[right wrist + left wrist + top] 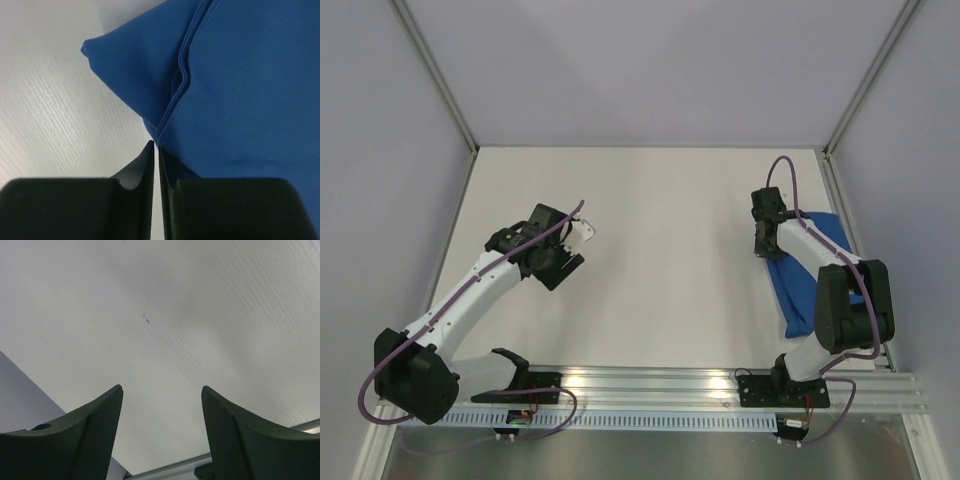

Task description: Prepare the surgical pack

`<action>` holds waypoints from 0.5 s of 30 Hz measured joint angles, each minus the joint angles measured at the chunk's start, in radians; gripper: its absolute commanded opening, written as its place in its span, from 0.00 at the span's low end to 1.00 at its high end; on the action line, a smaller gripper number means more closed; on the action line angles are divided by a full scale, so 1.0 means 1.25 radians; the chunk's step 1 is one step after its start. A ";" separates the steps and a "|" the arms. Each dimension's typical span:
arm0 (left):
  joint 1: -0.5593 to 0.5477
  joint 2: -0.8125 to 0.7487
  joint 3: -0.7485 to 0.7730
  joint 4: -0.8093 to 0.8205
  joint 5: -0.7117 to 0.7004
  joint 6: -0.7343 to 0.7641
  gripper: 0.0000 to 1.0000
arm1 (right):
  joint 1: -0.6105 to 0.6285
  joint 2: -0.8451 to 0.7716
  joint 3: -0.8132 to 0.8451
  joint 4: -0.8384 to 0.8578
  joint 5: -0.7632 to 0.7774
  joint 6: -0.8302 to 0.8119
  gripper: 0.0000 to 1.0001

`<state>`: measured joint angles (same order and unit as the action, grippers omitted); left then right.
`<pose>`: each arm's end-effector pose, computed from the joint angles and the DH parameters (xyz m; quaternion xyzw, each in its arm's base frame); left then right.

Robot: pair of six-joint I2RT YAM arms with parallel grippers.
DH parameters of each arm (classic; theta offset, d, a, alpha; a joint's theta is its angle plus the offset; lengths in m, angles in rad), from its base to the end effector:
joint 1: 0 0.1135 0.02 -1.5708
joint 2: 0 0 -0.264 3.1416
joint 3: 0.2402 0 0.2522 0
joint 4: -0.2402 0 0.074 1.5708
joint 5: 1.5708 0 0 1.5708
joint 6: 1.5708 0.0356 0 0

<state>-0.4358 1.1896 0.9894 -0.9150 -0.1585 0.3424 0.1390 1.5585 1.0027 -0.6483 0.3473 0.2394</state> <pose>0.2034 -0.0885 0.2706 0.3519 0.9053 0.0665 0.2285 0.2939 0.0289 0.1989 0.0801 0.9656 -0.1331 0.2083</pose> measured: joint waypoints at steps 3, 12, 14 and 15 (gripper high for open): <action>0.000 0.000 0.000 0.000 0.000 0.000 0.73 | -0.002 0.040 0.029 -0.001 0.045 -0.010 0.06; 0.000 0.000 -0.002 0.001 0.000 0.000 0.73 | -0.020 0.050 0.039 0.016 0.087 -0.027 0.10; 0.001 0.000 -0.005 0.003 -0.001 0.000 0.73 | -0.006 0.039 0.037 0.015 0.086 -0.032 0.17; 0.001 0.000 -0.008 0.005 -0.001 0.000 0.73 | 0.009 0.027 0.034 0.014 0.091 -0.035 0.20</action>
<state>-0.4351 1.1896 0.9794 -0.9085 -0.1593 0.3424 0.1505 1.5929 1.0454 -0.6304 0.4606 0.1955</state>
